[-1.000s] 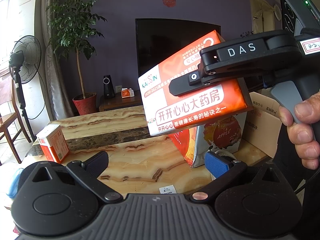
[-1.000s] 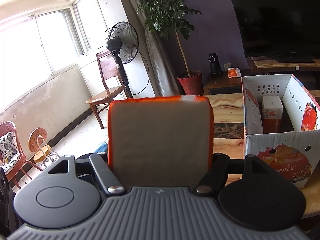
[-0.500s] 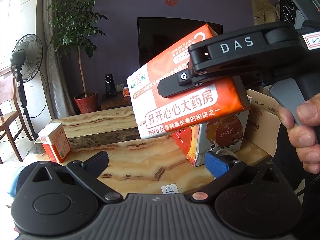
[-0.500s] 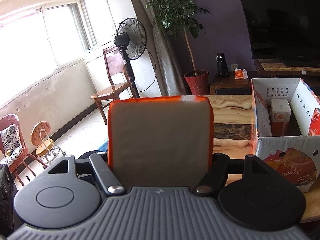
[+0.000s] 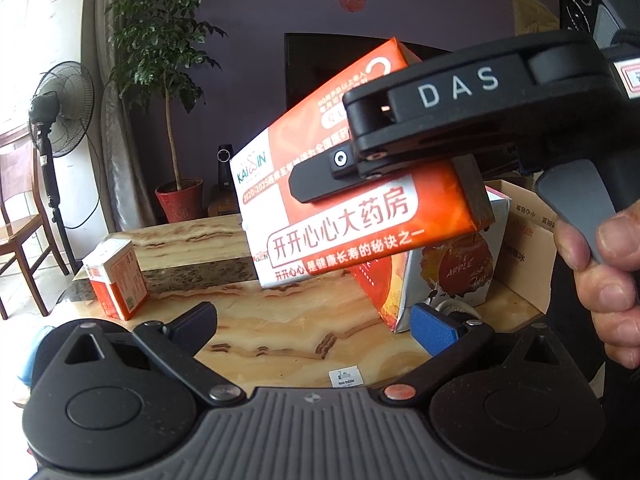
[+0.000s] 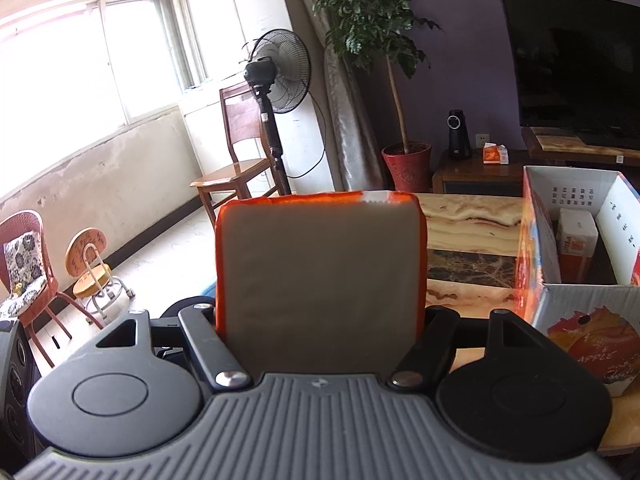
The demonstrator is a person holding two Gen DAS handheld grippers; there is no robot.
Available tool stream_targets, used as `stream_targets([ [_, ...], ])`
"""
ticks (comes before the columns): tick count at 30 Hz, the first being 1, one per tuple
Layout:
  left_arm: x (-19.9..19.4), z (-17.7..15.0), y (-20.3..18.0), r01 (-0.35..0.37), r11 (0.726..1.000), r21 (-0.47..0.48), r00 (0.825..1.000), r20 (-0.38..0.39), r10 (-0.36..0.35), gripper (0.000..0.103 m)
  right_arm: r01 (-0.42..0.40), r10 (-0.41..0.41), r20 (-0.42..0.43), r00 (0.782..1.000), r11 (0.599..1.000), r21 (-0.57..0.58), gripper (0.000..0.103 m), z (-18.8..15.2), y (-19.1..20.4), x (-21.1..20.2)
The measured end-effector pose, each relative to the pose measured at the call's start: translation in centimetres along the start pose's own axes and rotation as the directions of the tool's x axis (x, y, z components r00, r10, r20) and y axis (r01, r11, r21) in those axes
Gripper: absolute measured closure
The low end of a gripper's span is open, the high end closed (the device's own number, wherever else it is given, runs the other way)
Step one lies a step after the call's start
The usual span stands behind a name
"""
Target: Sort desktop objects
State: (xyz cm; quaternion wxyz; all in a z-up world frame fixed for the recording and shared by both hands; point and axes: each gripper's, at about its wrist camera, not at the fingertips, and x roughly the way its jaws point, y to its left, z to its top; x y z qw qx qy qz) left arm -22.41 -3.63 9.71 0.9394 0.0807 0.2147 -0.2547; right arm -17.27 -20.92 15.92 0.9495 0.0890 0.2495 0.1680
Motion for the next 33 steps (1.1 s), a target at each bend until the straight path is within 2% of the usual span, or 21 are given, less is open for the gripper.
stream_targets([
  [16, -0.5, 0.4, 1.0, -0.029, 0.999, -0.045, 1.0, -0.014, 0.028, 0.001, -0.004, 0.004, -0.028, 1.0, 1.0, -0.004, 0.03, 0.7, 1.9, 2.3],
  [23, -0.4, 0.6, 2.3, -0.031, 0.992, -0.126, 0.999, -0.021, 0.028, 0.001, -0.014, 0.015, -0.048, 0.999, 1.0, 0.011, 0.03, 1.1, 2.4, 3.5],
  [28, 0.4, 0.3, 3.2, -0.062, 0.983, -0.175, 0.997, -0.049, 0.054, 0.001, -0.009, 0.01, -0.059, 0.998, 1.0, 0.016, 0.03, 1.0, 2.5, 4.1],
  [33, 0.6, 0.2, 3.1, -0.082, 0.98, -0.179, 0.995, -0.07, 0.07, 0.001, -0.01, 0.011, -0.064, 0.998, 1.0, 0.011, 0.03, 0.6, 2.6, 4.1],
])
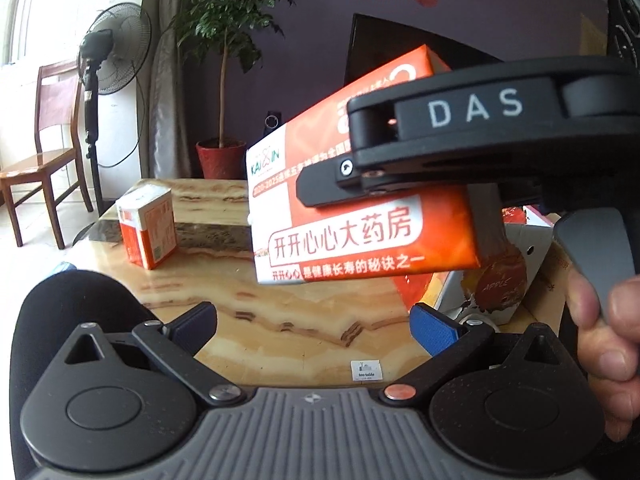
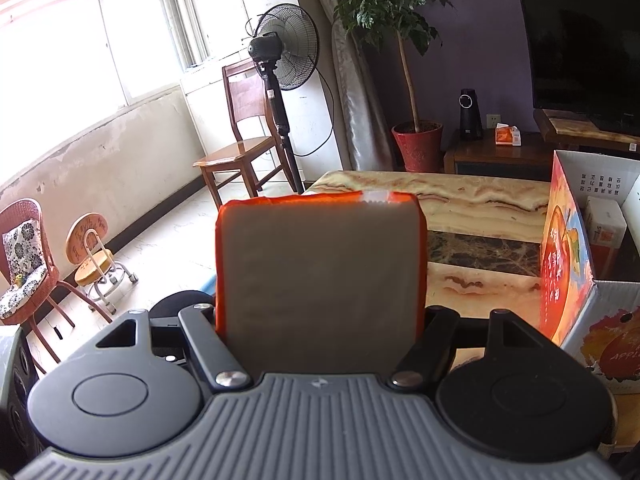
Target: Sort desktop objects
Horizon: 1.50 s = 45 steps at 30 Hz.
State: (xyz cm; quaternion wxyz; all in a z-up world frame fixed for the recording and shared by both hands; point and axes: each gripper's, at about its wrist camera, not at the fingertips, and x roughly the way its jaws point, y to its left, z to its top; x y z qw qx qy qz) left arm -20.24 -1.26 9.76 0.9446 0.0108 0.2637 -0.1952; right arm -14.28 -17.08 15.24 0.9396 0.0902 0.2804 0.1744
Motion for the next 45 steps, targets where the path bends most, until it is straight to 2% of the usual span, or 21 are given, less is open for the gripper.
stream_targets([
  [16, 0.2, -0.4, -1.4, -0.029, 0.999, 0.036, 0.999, 0.02, 0.029, 0.001, -0.01, 0.009, 0.062, 0.998, 1.0, 0.016, 0.03, -0.6, -1.7, -3.1],
  [45, 1.0, -0.5, -1.8, -0.019, 0.998, 0.063, 1.0, 0.012, 0.018, 0.001, 0.002, -0.001, 0.031, 1.0, 0.999, -0.046, 0.03, -1.1, -0.8, -2.9],
])
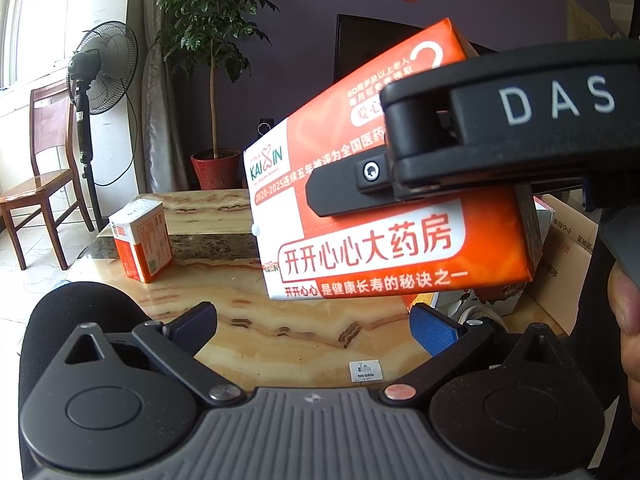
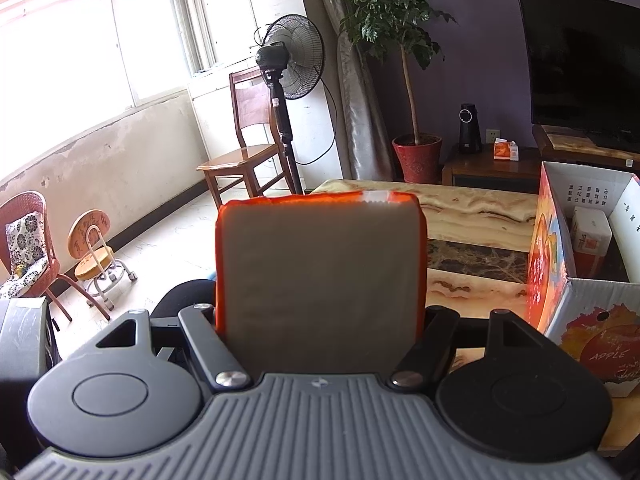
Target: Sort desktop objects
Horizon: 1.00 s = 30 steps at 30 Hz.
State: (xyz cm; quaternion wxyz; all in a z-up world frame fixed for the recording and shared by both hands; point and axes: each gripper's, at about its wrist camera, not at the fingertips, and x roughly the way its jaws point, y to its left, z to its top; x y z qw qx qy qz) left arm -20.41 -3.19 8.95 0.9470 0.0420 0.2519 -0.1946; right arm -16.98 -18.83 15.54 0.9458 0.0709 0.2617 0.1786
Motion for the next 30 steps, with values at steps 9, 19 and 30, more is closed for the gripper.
stream_targets([
  [9, 0.11, -0.01, 0.03, 0.0, 1.0, 0.0, 1.0, -0.001, 0.0, 0.001, -0.002, 0.002, -0.008, 1.0, 1.0, -0.013, 0.03, -0.04, 0.13, 0.0],
  [19, 0.17, 0.02, -0.02, 0.0, 1.0, 0.004, 1.0, -0.001, 0.0, 0.001, 0.002, -0.002, 0.0, 1.0, 1.0, -0.017, 0.03, -0.07, 0.25, -0.17],
  [30, 0.16, 0.0, 0.01, -0.001, 1.0, 0.006, 1.0, 0.0, 0.001, 0.001, 0.005, -0.005, 0.008, 1.0, 1.0, -0.011, 0.03, -0.13, 0.08, -0.2],
])
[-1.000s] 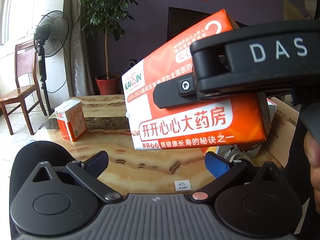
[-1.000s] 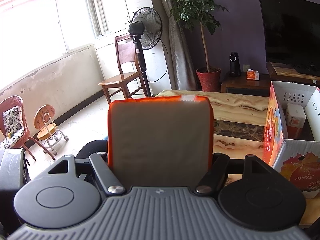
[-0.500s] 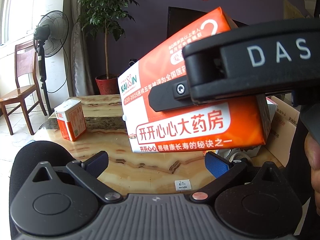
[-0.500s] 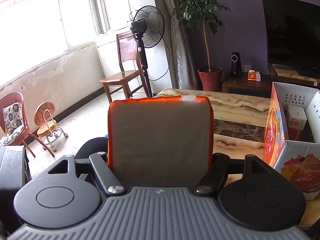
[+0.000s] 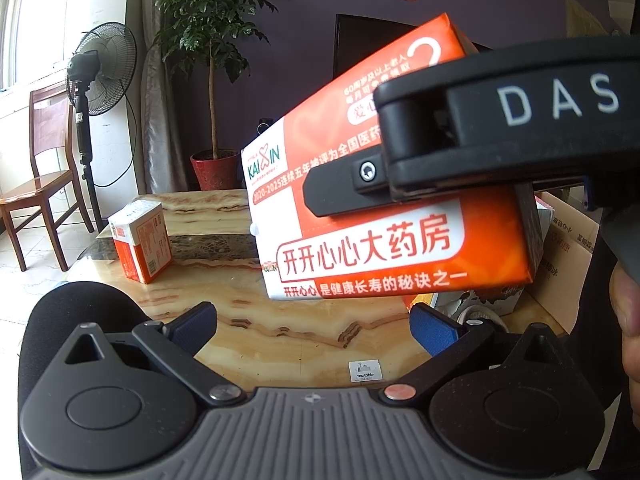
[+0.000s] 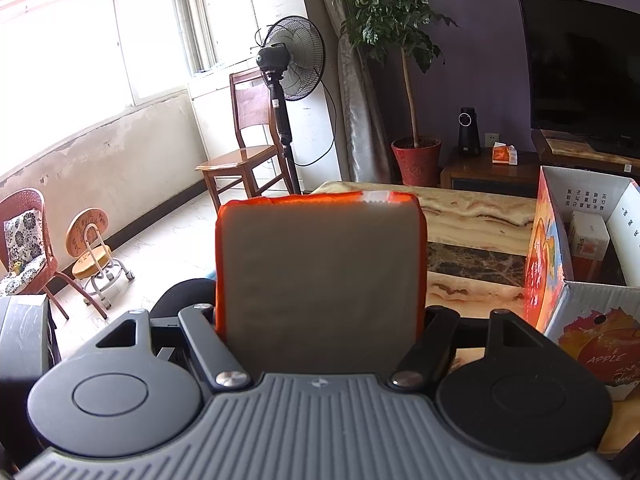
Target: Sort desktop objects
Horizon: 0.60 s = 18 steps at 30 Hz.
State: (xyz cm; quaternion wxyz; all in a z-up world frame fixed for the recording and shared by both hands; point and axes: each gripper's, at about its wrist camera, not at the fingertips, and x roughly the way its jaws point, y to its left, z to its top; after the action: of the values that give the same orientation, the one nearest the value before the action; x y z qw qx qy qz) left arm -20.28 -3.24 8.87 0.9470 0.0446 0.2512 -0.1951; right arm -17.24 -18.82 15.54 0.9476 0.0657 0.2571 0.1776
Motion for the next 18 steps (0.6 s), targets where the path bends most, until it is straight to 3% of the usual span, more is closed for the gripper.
stream_targets([
  [18, 0.02, 0.03, 0.03, 0.001, 1.0, 0.004, 1.0, -0.002, -0.001, 0.001, 0.0, 0.0, -0.002, 1.0, 1.0, -0.009, 0.03, -0.12, 0.17, -0.06],
])
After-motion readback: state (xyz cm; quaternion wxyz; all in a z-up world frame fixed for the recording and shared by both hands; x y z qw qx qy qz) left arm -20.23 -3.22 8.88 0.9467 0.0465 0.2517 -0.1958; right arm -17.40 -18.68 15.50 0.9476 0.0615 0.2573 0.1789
